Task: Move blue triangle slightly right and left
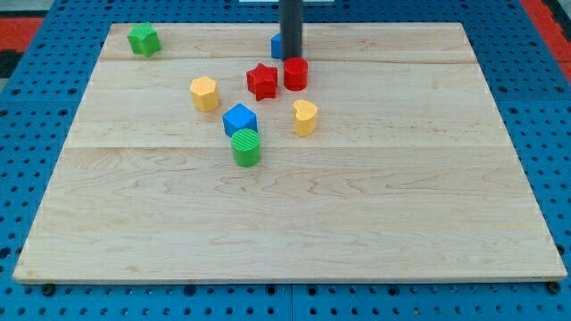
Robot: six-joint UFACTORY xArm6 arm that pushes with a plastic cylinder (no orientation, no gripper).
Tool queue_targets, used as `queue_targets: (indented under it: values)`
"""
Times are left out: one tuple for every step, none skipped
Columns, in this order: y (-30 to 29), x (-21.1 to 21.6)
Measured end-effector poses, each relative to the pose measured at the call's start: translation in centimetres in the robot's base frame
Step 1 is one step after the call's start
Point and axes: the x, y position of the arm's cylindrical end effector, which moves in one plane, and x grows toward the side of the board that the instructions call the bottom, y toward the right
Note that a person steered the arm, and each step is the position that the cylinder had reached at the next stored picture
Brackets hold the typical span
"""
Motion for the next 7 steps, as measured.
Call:
queue_targets:
  values:
    - [1.4, -0.4]
    - [1.7, -1.9]
    - [0.9, -3.7]
    - [-0.8, -3.7]
    - [-0.6, -3.3]
    - [-0.3, -2.0]
    - [-3.1, -2.1]
